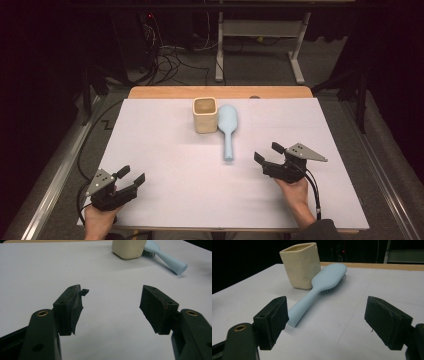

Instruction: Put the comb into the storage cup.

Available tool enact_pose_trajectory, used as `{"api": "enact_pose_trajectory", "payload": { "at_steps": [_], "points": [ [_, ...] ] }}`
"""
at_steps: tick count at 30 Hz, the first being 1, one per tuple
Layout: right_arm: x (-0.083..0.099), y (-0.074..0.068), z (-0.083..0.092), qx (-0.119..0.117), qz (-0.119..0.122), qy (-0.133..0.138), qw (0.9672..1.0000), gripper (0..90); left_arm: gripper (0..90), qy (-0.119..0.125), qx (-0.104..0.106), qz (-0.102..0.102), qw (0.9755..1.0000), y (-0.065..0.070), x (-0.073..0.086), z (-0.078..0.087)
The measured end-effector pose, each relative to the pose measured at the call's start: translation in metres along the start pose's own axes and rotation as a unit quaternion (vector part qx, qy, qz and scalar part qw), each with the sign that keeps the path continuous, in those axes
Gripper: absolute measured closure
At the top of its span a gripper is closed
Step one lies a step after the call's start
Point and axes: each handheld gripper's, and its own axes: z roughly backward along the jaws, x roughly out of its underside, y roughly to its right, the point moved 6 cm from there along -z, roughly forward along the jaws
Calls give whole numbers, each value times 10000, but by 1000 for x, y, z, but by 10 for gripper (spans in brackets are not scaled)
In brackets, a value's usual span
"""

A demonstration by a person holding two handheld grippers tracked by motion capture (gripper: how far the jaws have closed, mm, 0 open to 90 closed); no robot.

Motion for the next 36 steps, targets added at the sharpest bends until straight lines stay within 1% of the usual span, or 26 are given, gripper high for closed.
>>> {"api": "enact_pose_trajectory", "payload": {
  "at_steps": [4,9,17,18,19,20,21,24,26,29,30,34,35,36],
  "points": [
    [-2,-2,-6,-54,-17,-66,10000,192,346,-13,7,6,10000,0,0,0],
    [-6,-5,-14,-75,59,-125,9999,192,346,-19,1,-4,10000,0,0,0],
    [-12,-10,-25,-93,138,-302,9994,193,346,-18,11,-9,10000,0,0,0],
    [-13,-11,-26,-101,153,-349,9992,193,346,-17,12,-11,10000,0,0,0],
    [-14,-12,-29,-125,172,-460,9987,194,346,-17,14,-10,10000,1,0,0],
    [-14,-12,-29,-125,172,-460,9987,194,346,-13,14,-11,10000,1,0,-1],
    [-14,-13,-31,-141,192,-518,9984,194,346,-13,13,-13,10000,1,0,-1],
    [-16,-15,-35,-262,220,-688,9970,194,346,-11,16,-13,10000,1,0,-1],
    [-16,-17,-38,-316,294,-816,9957,197,346,-11,17,-12,10000,1,0,-1],
    [-15,-22,-47,-403,396,-1190,9913,232,346,-7,24,-16,10000,1,0,0],
    [-15,-22,-47,-403,396,-1190,9913,232,346,-6,25,-16,10000,1,0,0],
    [-19,-23,-54,-387,397,-1420,9883,256,346,-5,29,-16,10000,1,0,0],
    [-20,-23,-55,-377,419,-1445,9879,261,346,-4,32,-21,10000,1,0,0],
    [-22,-24,-56,-363,438,-1517,9868,270,346,1,34,-21,10000,1,0,0]
  ]
}}
